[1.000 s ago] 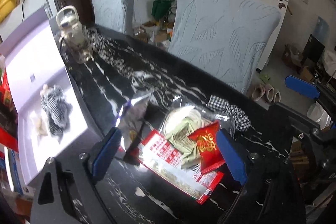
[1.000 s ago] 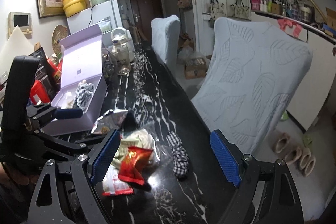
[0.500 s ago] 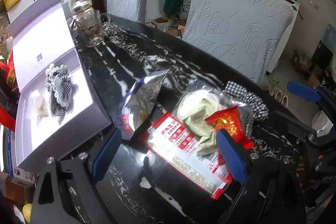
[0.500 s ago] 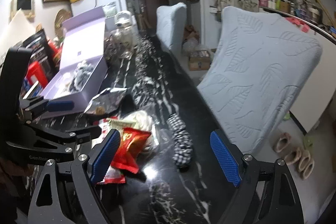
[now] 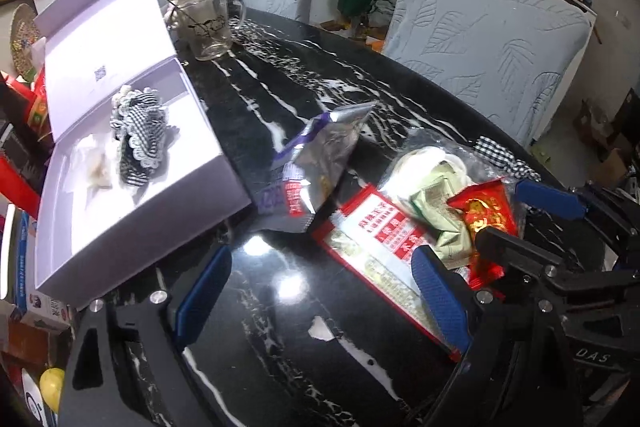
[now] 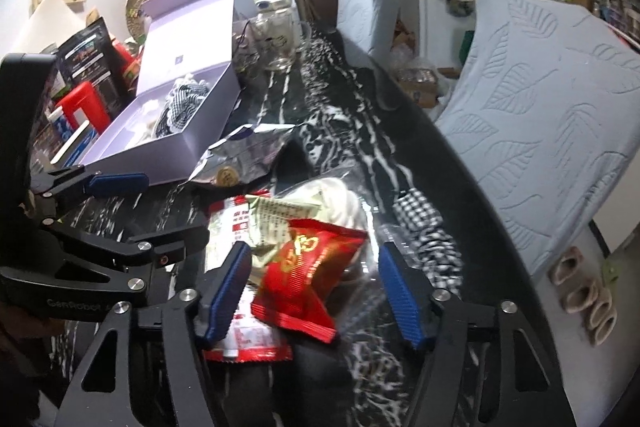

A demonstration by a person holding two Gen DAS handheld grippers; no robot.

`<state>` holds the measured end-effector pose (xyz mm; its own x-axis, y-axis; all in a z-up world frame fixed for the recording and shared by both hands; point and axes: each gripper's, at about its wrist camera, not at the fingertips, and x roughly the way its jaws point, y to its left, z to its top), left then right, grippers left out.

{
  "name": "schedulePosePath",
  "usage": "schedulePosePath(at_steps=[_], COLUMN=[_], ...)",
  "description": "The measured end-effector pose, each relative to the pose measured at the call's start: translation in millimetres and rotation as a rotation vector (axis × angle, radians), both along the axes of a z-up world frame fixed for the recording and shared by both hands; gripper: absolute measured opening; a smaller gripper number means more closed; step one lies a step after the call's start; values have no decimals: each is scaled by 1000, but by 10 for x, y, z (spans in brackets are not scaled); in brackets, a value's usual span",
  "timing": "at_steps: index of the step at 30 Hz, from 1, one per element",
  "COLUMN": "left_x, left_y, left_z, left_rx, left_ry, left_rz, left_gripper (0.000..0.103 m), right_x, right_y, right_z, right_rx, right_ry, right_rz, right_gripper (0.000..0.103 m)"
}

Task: Organize soft objects
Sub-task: 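Grasp the green packet with the left gripper while the right grasps the red snack packet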

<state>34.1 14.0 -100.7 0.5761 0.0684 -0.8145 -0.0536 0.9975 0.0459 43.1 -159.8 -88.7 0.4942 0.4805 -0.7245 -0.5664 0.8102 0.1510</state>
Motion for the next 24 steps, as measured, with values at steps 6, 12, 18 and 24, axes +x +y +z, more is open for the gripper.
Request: schedulePosePath(at_steps=[6, 12, 18, 24], left_x=[5, 3, -14, 18], left_y=[37, 77, -1, -152], left_z=[3, -4, 28, 6], left_rx=[9, -47, -56, -79], left_ry=[-3, 6, -2, 10], left_rz=[10, 2, -17, -61], left_gripper=[93, 92, 93, 93], right_x=[-6, -12, -16, -59], right_y=[46, 98, -23, -221], right_z=[-56, -140, -95, 49], right_rx=[3, -19, 19, 64], right_ry=[23, 42, 21, -10], right_rz=[16, 21, 0, -12], right_gripper=[59, 41, 35, 35])
